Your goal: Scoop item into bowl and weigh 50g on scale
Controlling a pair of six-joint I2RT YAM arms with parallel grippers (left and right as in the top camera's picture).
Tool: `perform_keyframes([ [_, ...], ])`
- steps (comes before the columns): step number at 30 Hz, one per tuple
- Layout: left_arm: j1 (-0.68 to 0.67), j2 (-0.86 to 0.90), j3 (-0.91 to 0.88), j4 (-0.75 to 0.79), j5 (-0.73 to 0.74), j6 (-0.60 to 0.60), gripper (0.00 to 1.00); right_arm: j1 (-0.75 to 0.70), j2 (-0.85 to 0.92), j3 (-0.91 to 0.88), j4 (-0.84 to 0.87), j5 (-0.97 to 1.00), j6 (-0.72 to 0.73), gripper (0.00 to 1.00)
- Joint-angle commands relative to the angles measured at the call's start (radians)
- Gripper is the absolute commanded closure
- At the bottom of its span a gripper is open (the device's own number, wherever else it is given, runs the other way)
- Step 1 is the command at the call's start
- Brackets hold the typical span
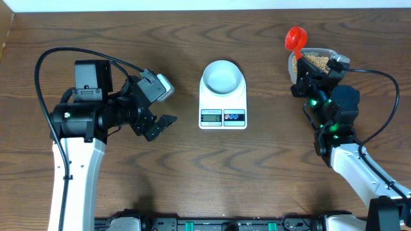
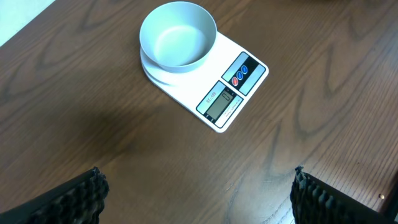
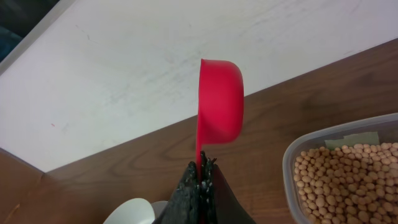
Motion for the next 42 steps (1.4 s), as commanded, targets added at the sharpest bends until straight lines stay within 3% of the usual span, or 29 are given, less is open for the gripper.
perform_keyframes([
  [1, 0.004, 0.006, 0.015, 0.000, -0.005, -0.008, 0.04, -0.003, 0.001, 0.016, 0.005, -0.006, -0.018, 0.99],
  [25, 0.004, 0.006, 0.015, 0.000, -0.005, -0.008, 0.04, -0.001, 0.001, 0.027, 0.057, -0.006, -0.018, 0.99],
  [42, 0.004, 0.006, 0.015, 0.000, -0.005, -0.009, 0.04, 0.030, 0.106, 0.183, -0.083, -0.009, -0.072, 0.99],
])
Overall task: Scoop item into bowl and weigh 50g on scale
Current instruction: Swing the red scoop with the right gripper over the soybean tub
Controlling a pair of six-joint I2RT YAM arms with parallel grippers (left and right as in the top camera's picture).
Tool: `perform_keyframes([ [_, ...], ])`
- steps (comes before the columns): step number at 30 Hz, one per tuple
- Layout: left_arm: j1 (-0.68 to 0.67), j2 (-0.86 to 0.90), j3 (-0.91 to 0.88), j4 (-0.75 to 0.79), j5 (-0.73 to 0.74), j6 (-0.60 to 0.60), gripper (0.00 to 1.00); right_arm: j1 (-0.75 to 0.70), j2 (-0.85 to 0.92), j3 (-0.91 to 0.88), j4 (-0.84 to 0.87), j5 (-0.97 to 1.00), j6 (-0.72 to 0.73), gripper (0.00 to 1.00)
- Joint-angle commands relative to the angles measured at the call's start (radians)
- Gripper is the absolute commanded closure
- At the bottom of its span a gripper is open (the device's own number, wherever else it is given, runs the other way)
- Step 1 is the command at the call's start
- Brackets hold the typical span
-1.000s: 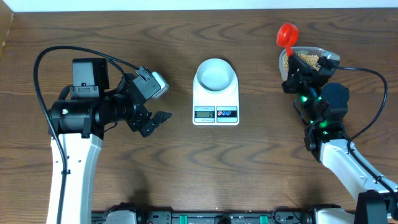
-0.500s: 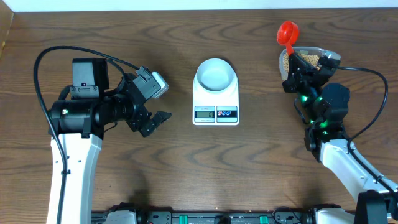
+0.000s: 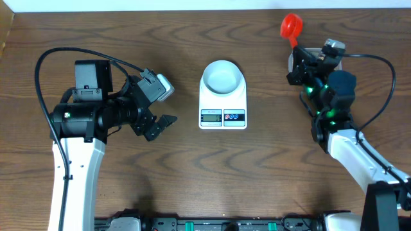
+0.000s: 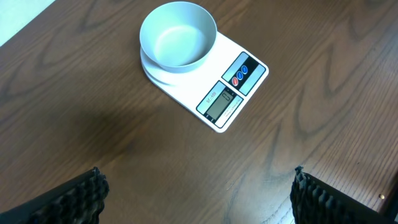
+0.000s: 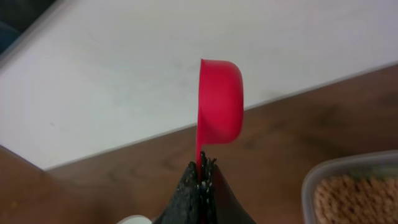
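A white bowl sits on the white scale at the table's middle; the left wrist view shows the bowl empty and the scale with its display. My right gripper is shut on the handle of a red scoop, held edge-on near the back right; the scoop stands above the shut right gripper. A clear tub of tan beans lies just right of it, mostly hidden under the arm from overhead. My left gripper hangs open left of the scale, fingers wide apart.
The table's back edge and the white floor beyond lie right behind the scoop. The left arm's cable loops over the left side of the table. Equipment lines the front edge.
My right gripper has moved toward the back of the table with the red scoop, and now covers most of the bean tub from overhead. The left arm, bowl and scale have not moved.
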Motion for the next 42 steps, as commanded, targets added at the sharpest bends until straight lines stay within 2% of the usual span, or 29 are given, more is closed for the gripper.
perform_keyframes([
  [1, 0.004, 0.006, 0.015, 0.000, -0.005, -0.009, 0.04, 0.006, 0.008, 0.052, -0.056, -0.014, -0.053, 0.99],
  [7, 0.004, 0.006, 0.015, 0.000, -0.005, -0.008, 0.04, 0.006, 0.008, 0.173, -0.264, -0.159, -0.152, 0.99],
  [13, 0.004, 0.006, 0.015, 0.000, -0.005, -0.009, 0.04, 0.006, 0.008, 0.300, -0.542, -0.161, -0.304, 0.99],
  [19, 0.004, 0.006, 0.015, 0.000, -0.005, -0.009, 0.04, 0.006, 0.005, 0.348, -0.718, -0.169, -0.344, 0.99],
  [32, 0.004, 0.006, 0.015, 0.000, -0.005, -0.009, 0.04, -0.042, -0.063, 0.348, -0.854, -0.394, -0.340, 0.99],
  [38, 0.004, 0.006, 0.015, 0.000, -0.005, -0.008, 0.04, -0.096, -0.108, 0.349, -0.900, -0.373, -0.425, 0.99],
  [42, 0.004, 0.006, 0.015, 0.000, -0.005, -0.008, 0.04, -0.113, -0.156, 0.352, -1.000, -0.239, -0.481, 0.99],
])
